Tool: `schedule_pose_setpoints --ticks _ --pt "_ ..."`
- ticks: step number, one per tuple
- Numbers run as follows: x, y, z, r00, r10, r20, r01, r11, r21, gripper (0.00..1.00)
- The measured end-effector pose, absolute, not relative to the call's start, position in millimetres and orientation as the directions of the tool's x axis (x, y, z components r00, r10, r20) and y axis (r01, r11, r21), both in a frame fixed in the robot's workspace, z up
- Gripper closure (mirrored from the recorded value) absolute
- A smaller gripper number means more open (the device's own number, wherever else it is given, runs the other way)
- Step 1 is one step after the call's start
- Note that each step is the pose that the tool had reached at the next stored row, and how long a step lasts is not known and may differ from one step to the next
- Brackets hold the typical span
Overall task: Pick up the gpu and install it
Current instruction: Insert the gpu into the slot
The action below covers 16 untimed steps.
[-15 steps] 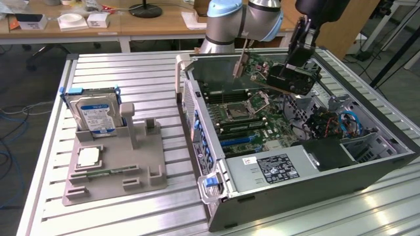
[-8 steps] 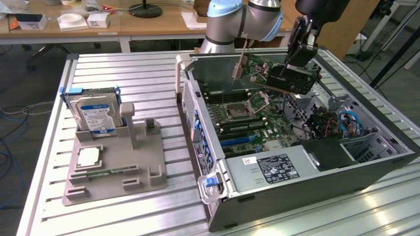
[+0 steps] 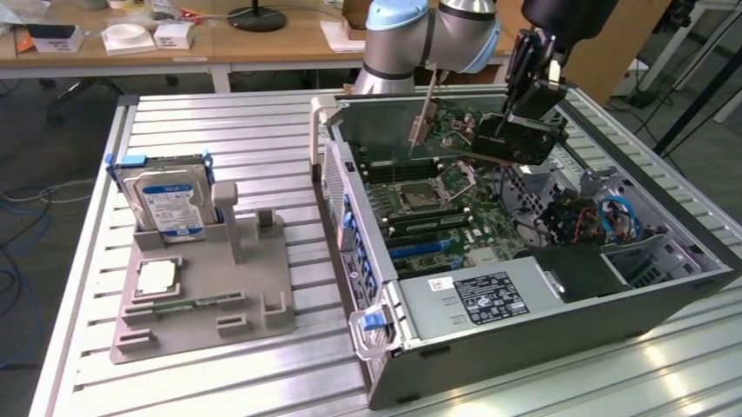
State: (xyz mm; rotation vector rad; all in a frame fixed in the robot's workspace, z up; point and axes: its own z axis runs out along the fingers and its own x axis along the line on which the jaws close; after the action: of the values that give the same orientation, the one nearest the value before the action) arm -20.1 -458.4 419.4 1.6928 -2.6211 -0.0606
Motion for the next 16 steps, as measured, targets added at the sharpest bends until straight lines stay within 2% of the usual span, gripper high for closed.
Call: schedule_pose_setpoints --ticks 16 --pt "-20.1 -458.4 418.6 -0.184 -0.983 -0.004 -0.982 0.183 0.044 0.74"
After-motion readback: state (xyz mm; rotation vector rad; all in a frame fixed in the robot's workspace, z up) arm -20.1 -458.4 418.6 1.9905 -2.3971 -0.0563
